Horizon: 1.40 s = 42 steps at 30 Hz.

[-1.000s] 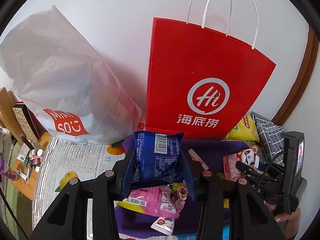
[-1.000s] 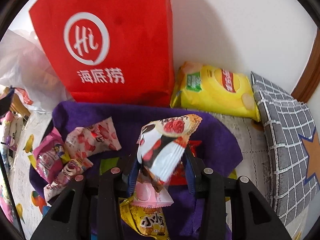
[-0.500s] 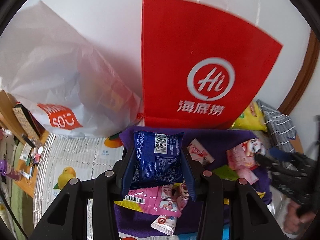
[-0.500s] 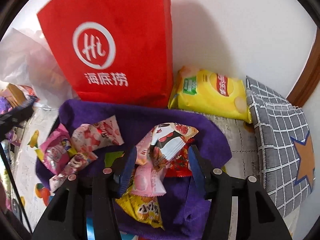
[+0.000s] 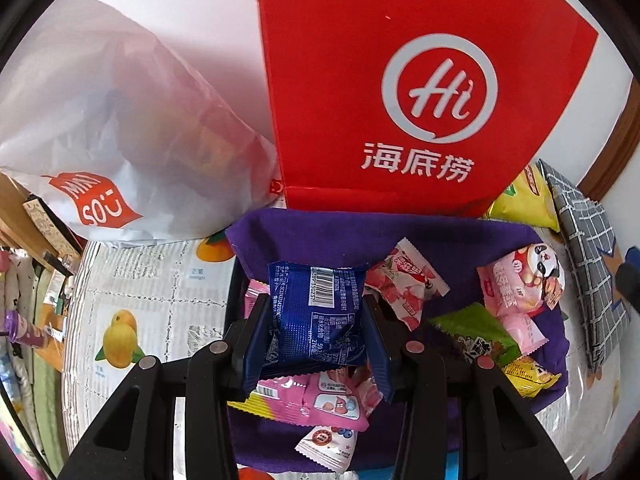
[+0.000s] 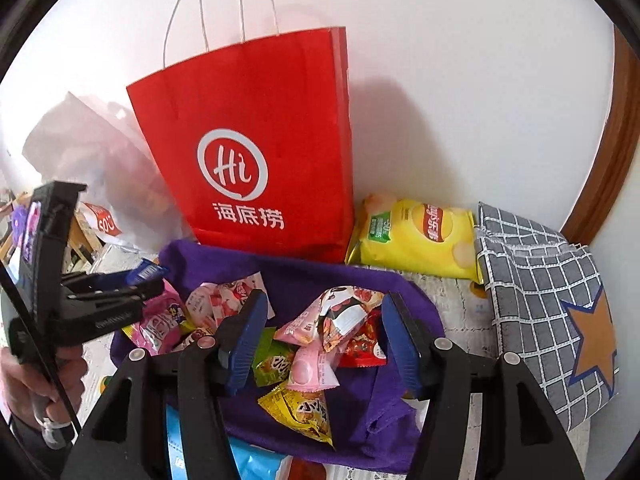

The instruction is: Organize snacks

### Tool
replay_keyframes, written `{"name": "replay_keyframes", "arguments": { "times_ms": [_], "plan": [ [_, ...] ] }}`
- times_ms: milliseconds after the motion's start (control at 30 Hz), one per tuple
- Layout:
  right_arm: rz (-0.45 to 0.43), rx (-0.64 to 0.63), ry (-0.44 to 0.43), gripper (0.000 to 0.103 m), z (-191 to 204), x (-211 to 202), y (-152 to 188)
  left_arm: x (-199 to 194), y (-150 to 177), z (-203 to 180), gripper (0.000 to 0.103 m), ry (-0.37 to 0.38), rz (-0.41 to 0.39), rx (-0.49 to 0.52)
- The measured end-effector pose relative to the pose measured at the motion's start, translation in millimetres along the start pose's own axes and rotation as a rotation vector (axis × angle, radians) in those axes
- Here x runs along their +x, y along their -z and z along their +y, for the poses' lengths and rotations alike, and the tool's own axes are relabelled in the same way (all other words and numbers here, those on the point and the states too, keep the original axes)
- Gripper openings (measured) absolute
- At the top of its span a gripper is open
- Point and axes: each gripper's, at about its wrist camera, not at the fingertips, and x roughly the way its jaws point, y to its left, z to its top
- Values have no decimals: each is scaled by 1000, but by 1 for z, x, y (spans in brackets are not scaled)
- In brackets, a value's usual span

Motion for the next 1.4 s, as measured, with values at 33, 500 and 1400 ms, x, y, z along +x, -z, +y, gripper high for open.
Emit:
{"name": "replay_keyframes", "arguments": {
  "times_ms": [33, 500, 1400],
  "plan": [
    [-4, 1, 4, 59, -1, -2, 0, 1, 0, -1, 42, -1, 3, 4],
    [1, 3, 28, 59, -6, -1, 1, 17, 2, -11, 43, 4, 56, 26],
    [31, -24, 58, 60, 8, 5, 2, -19, 1, -21, 65, 118, -27, 49]
  ]
}}
